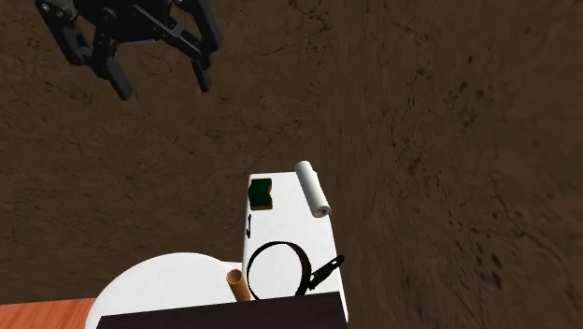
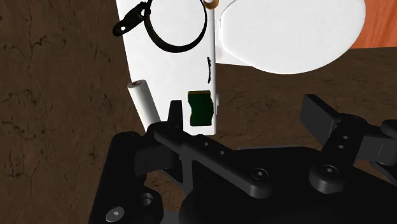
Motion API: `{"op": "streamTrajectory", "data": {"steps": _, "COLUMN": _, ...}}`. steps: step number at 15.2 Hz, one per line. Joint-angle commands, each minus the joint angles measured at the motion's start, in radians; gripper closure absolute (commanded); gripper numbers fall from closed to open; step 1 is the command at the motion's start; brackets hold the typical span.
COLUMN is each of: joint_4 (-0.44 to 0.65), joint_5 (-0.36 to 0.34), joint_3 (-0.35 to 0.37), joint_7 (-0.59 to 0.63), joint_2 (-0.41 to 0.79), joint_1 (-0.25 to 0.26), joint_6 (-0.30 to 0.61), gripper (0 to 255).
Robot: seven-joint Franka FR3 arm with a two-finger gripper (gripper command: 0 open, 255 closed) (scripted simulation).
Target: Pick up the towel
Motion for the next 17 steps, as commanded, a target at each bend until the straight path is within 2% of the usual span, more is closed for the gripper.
{"op": "streamTrajectory", "data": {"steps": 1, "joint_4": 0.0, "joint_5": 0.0, "joint_3": 0.0, "joint_7": 0.0, "joint_2": 0.0, "joint_1": 0.0, "joint_6": 0.0, "gripper": 0}}
{"op": "streamTrajectory", "data": {"steps": 9, "joint_4": -0.123, "joint_5": -0.057, "joint_3": -0.081, "joint_7": -0.094, "joint_2": 0.139, "joint_1": -0.025, "joint_6": 0.263, "gripper": 0}}
{"op": "streamTrajectory", "data": {"steps": 17, "joint_4": -0.155, "joint_5": -0.1, "joint_3": -0.159, "joint_7": -0.182, "joint_2": 0.369, "joint_1": -0.049, "joint_6": 0.529, "gripper": 0}}
